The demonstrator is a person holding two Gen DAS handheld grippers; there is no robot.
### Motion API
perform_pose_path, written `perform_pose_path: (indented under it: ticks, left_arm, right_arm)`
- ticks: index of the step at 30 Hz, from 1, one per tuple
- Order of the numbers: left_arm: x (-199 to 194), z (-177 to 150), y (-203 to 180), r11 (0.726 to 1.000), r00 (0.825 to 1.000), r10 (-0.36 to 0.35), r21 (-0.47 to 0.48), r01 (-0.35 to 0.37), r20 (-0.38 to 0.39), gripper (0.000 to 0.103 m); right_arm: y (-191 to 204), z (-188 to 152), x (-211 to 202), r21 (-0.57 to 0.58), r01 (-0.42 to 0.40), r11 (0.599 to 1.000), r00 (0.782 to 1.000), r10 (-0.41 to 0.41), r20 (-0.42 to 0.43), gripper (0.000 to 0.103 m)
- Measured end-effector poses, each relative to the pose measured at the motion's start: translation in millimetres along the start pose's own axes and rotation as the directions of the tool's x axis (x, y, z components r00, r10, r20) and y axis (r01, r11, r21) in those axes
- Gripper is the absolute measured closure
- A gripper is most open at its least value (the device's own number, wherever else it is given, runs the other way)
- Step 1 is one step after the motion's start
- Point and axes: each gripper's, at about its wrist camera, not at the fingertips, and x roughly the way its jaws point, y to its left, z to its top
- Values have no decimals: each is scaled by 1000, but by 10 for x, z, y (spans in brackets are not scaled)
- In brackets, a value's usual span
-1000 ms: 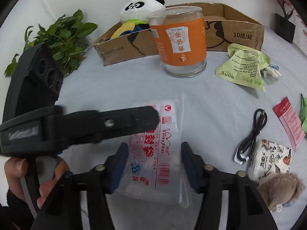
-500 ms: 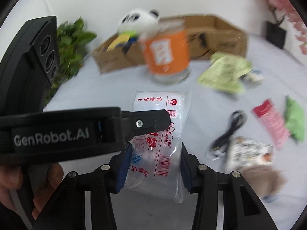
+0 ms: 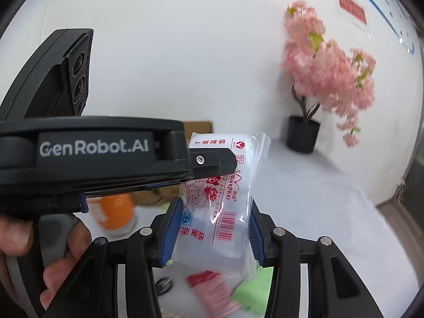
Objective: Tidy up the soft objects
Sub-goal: 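Carry the plastic bag pack into the cardboard box and release it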
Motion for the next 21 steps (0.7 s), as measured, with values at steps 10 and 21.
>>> perform_pose_path:
  ticks: [10,21]
  left_arm:
    - [104,767,677,981,977,121,-169,-91,175,62]
    - [639,1049,1498,898,956,283,-328,-292,-75,64]
  right_arm:
    - [-77,720,996,-130,-146,981,982,160,103,59]
    - [100,824,2443,4,-303,953,943,300,-144,59]
